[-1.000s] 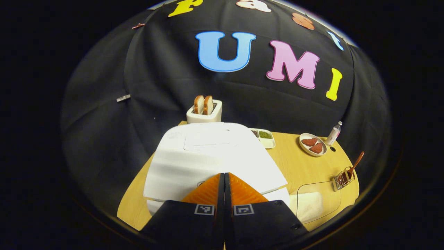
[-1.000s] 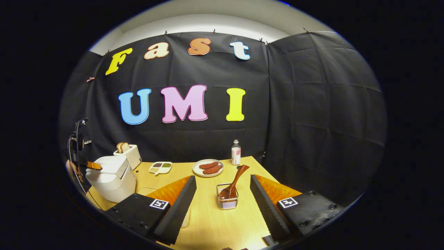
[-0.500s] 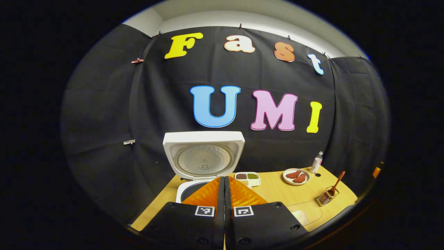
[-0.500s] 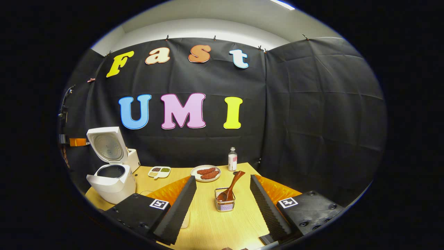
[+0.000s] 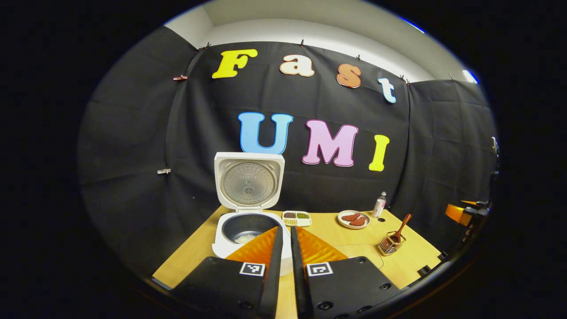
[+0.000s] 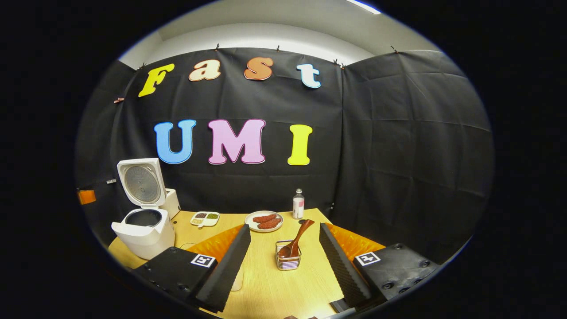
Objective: Close the left gripper, press the button to open the rice cooker; take a wooden spoon from the chopstick holder with the right hand, scoop a spoonful of rice and pour it into the rice cooker, then put the wooden spoon back into the chopstick holder.
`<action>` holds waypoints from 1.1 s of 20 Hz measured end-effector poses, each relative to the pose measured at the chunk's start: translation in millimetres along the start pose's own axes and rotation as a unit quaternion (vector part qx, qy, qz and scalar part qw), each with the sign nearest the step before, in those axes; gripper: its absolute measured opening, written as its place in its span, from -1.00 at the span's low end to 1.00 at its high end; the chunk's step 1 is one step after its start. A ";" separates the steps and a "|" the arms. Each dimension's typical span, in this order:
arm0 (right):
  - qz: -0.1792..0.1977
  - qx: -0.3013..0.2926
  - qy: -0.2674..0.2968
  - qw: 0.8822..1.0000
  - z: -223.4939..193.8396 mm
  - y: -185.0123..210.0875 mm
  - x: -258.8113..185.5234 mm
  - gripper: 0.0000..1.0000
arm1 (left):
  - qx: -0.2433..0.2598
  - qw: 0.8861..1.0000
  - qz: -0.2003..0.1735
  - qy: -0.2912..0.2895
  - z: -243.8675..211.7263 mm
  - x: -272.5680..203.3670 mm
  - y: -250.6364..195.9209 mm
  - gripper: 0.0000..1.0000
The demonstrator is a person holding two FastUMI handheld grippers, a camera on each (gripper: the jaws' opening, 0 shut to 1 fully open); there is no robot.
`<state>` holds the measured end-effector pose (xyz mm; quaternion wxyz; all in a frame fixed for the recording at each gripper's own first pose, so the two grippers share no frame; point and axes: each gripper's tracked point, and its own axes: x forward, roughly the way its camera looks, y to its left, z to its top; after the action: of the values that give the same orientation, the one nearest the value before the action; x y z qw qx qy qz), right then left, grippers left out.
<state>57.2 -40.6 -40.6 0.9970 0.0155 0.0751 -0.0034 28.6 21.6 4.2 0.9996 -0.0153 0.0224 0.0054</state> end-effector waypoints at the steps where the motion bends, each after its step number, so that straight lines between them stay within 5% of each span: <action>1: 0.000 0.003 0.003 1.000 -1.3 -1.4 8.7 0.97 | 0.000 1.000 0.003 0.004 -3.8 -1.5 -0.7 -0.58; 5: 0.008 0.026 0.029 0.999 -13.3 -6.8 52.0 0.96 | -0.013 1.000 0.004 0.009 -6.6 4.1 -13.4 -0.34; 9: 0.009 0.034 0.052 0.998 -30.8 -20.3 105.2 0.98 | -0.008 1.000 0.013 0.003 -5.0 15.7 -26.7 0.92; 15: 0.014 0.069 0.130 0.989 -86.3 -43.5 175.2 0.97 | 0.010 0.999 0.047 0.023 -14.8 34.7 -52.7 0.91; 22: 0.041 0.109 0.232 0.966 -166.2 -47.7 241.3 0.97 | 0.011 0.994 0.096 0.053 -31.9 46.9 -73.3 0.91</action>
<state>270.4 -84.1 -242.4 0.9438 0.1275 0.3032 0.0331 74.8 -52.1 -27.6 0.9920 -0.0027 0.0766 0.1002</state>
